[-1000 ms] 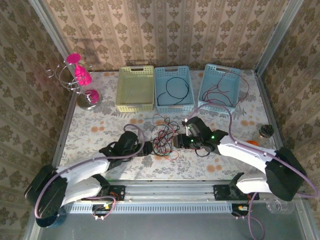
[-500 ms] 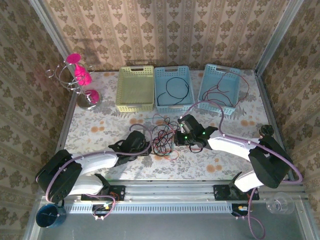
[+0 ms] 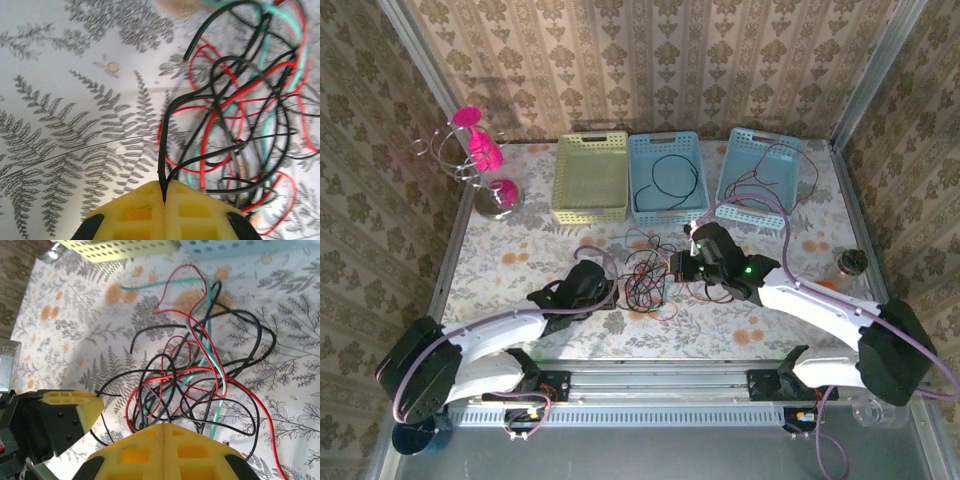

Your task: Untangle the cables

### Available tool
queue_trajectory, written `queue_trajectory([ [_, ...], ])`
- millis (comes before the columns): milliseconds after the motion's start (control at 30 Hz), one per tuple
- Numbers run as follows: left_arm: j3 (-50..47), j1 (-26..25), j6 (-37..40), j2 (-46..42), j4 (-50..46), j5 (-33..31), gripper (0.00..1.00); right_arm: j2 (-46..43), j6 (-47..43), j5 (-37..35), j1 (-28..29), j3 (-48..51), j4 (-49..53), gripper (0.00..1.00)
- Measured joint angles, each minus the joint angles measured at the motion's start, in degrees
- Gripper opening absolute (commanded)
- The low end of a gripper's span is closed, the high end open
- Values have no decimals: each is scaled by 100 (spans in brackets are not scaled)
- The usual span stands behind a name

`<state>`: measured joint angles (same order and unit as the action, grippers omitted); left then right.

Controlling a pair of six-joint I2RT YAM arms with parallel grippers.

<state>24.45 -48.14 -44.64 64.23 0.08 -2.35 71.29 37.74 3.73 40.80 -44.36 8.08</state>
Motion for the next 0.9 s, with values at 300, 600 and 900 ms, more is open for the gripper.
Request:
queue_trajectory([
  [300,505,-107,140,-1158,-498,61,0,-68,-225,-13,240,-7,133,49],
  [600,535,-107,243,-1486,-553,50,54,-68,-470,81,476,-46,129,55],
  [900,463,-98,50,-1554,-695,-203,68,151,-595,50,568,-205,168,55],
])
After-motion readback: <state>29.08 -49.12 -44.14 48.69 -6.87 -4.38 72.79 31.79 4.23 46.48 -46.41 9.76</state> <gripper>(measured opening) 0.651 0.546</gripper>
